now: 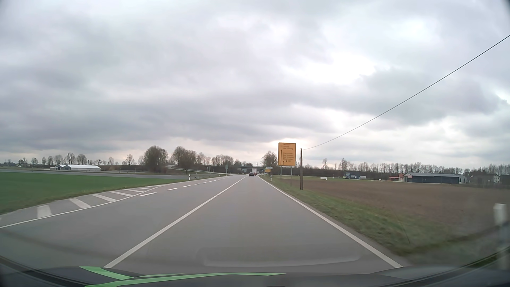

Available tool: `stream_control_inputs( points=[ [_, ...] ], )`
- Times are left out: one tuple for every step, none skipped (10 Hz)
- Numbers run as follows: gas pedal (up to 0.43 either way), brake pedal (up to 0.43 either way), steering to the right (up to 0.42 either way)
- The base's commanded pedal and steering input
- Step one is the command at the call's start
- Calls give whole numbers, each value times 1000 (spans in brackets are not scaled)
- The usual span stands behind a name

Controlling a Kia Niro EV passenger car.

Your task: Follow the waypoints while adhering to traffic rules and regulations

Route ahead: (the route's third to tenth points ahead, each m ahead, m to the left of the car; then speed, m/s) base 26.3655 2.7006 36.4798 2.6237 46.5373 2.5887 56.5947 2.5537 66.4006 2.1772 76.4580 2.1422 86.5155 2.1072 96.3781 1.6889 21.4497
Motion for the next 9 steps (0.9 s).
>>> stream_control_inputs(
  points=[
    [197,0,1],
    [197,0,1],
    [197,0,1],
    [197,0,1],
    [197,0,1],
    [197,0,1],
    [197,0,1],
    [197,0,1],
    [197,0,1]
  ],
)
